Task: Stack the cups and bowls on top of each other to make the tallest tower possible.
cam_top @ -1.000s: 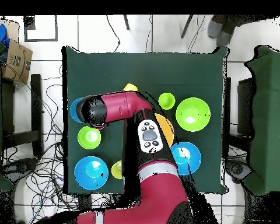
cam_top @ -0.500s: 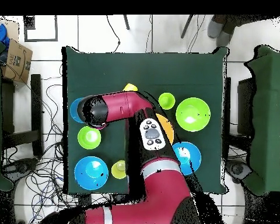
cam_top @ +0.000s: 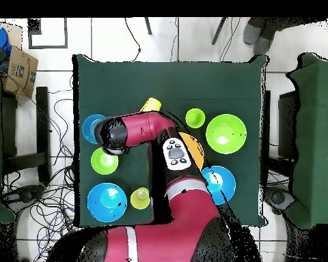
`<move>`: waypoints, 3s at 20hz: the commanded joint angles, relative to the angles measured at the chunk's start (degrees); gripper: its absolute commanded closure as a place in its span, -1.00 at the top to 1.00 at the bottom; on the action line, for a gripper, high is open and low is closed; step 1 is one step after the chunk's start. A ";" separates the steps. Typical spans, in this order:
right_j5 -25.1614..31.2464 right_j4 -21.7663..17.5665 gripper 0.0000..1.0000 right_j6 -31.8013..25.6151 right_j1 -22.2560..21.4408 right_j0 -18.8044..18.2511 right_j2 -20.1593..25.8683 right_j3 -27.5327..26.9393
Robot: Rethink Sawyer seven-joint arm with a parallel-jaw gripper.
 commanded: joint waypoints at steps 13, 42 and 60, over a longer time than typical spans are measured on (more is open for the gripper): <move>4.73 -8.48 1.00 -7.99 7.05 1.27 1.45 -2.65; 14.17 -5.30 -1.00 -16.68 -8.07 -8.68 7.69 5.08; 23.54 -9.34 -1.00 -27.78 -8.45 -20.43 12.84 2.61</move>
